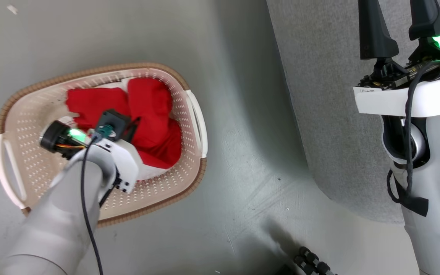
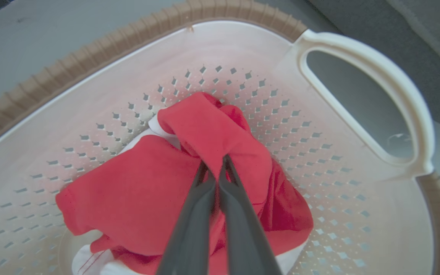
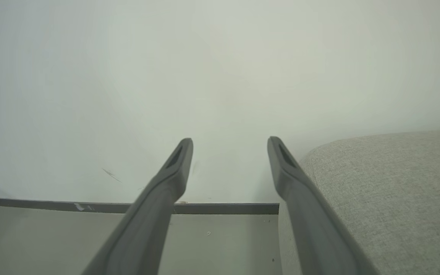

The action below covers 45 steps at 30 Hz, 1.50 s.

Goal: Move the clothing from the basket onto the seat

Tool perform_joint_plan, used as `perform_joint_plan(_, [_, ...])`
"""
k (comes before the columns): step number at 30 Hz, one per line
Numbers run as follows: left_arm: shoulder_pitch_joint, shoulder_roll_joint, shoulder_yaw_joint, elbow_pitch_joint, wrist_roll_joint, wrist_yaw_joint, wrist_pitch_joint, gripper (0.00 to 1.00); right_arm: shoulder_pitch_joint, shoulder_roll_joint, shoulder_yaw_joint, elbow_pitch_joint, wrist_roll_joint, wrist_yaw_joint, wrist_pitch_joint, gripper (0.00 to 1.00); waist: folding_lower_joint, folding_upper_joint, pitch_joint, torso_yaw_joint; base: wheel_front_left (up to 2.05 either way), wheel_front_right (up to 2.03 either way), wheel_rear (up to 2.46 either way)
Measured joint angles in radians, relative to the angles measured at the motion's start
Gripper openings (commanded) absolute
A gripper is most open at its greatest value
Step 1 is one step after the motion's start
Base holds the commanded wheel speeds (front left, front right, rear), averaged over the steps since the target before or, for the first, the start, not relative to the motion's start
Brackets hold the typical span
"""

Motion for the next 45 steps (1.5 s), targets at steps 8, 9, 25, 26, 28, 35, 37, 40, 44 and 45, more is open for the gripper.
perform_joint_plan(8, [0.029, -0.012, -0.039, -0.062, -0.040, 0.000, -0.026, 0.00, 0.005, 0.000, -0.023, 0.025, -0.019, 0.000, 0.000, 1.00, 0.0000, 0.0000, -0.073, 0.032, 0.00, 0.00, 0.00])
perform_joint_plan(9, [0.034, -0.013, -0.044, -0.071, -0.047, 0.000, -0.026, 0.00, 0.006, 0.000, -0.026, 0.028, -0.021, 0.000, 0.000, 1.00, 0.0001, 0.0000, -0.083, 0.036, 0.00, 0.00, 0.00])
perform_joint_plan(25, [0.125, -0.014, -0.069, -0.252, -0.158, 0.000, -0.034, 0.00, 0.099, -0.002, -0.052, 0.068, -0.044, 0.000, 0.000, 1.00, 0.0000, 0.0000, -0.249, 0.095, 0.00, 0.00, 0.00])
perform_joint_plan(26, [0.127, -0.010, -0.063, -0.270, -0.163, 0.000, -0.034, 0.00, 0.107, -0.004, -0.052, 0.069, -0.044, 0.000, 0.000, 1.00, 0.0000, 0.0000, -0.260, 0.098, 0.00, 0.00, 0.00])
perform_joint_plan(28, [0.132, -0.003, -0.052, -0.304, -0.181, 0.000, -0.034, 0.00, 0.118, -0.009, -0.052, 0.077, -0.044, 0.000, 0.000, 1.00, 0.0000, -0.0001, -0.281, 0.105, 0.00, 0.00, 0.00])
perform_joint_plan(35, [0.183, 0.016, -0.027, -0.388, -0.206, 0.000, -0.035, 0.00, 0.157, -0.020, -0.051, 0.096, -0.044, 0.000, 0.000, 1.00, 0.0000, 0.0000, -0.354, 0.129, 0.00, 0.00, 0.00])
perform_joint_plan(37, [0.192, 0.020, -0.019, -0.416, -0.214, 0.000, -0.035, 0.00, 0.169, -0.026, -0.052, 0.098, -0.044, 0.000, 0.000, 1.00, 0.0000, 0.0000, -0.375, 0.136, 0.00, 0.00, 0.00])
perform_joint_plan(40, [0.206, 0.021, -0.008, -0.458, -0.223, 0.000, -0.035, 0.00, 0.187, -0.031, -0.053, 0.104, -0.044, 0.000, 0.000, 1.00, 0.0000, 0.0000, -0.407, 0.145, 0.00, 0.00, 0.00])
perform_joint_plan(44, [0.224, 0.022, -0.007, -0.491, -0.241, 0.000, -0.035, 0.00, 0.212, -0.038, -0.053, 0.118, -0.044, 0.000, 0.000, 1.00, 0.0000, 0.0000, -0.450, 0.157, 0.00, 0.00, 0.00])
perform_joint_plan(45, [0.228, 0.022, -0.007, -0.499, -0.246, 0.000, -0.035, 0.00, 0.218, -0.040, -0.052, 0.122, -0.042, 0.000, 0.000, 1.00, 0.0000, 0.0000, -0.461, 0.160, 0.00, 0.00, 0.00])
